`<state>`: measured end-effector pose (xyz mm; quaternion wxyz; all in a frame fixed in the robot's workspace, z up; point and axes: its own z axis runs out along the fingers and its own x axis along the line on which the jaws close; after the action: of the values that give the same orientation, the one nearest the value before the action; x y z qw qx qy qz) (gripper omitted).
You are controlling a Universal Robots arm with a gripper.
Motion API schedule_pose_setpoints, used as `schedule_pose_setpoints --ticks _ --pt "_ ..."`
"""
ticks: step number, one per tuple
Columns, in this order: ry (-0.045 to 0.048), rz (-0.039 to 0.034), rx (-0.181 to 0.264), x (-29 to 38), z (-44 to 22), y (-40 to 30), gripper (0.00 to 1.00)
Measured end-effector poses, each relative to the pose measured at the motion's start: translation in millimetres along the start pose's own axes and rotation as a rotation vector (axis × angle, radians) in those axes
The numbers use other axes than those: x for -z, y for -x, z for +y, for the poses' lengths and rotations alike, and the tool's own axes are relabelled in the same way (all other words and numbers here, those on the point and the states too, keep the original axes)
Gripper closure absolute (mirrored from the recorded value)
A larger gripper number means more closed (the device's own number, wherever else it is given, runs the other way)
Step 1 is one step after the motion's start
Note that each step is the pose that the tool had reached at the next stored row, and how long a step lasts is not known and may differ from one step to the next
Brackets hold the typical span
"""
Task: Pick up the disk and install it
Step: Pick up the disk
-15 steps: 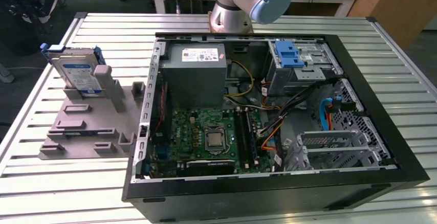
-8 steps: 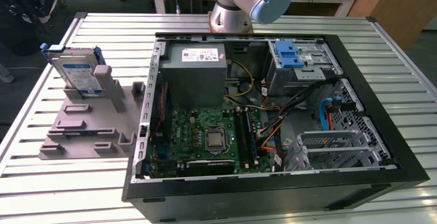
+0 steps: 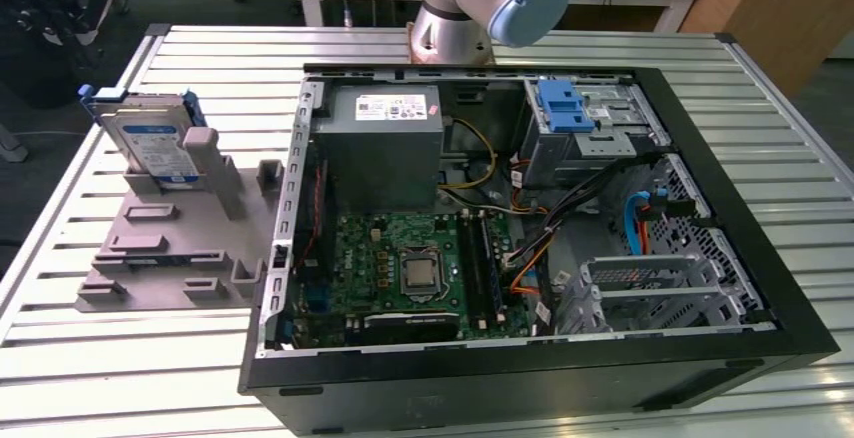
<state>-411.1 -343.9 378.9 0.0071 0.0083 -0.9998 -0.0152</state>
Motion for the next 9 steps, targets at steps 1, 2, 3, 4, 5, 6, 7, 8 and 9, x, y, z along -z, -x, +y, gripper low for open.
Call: schedule_pose_setpoints --ticks 1,2,3,4,5,6,7,8,9 --pt "-0.0002 0.0003 0.01 0.0 0.0 0.0 0.89" --pt "-0.0004 0.0008 0.024 -0.1 0.0 0.0 0.89" --pt "-0.0006 0.0013 0.039 -0.1 0.0 -0.1 0.89" --pt "-0.0009 0.0019 0.055 -0.2 0.0 -0.2 0.89" --pt "-0.0012 0.0023 0.069 -0.2 0.0 -0.2 0.89" --pt "-0.0014 0.0026 0.082 -0.3 0.0 -0.2 0.89" --pt "-0.0014 0.0029 0.093 -0.4 0.0 -0.3 0.89" --pt "-0.0015 0.0031 0.101 -0.4 0.0 -0.3 0.89" --pt "-0.0016 0.0033 0.107 -0.4 0.0 -0.3 0.89"
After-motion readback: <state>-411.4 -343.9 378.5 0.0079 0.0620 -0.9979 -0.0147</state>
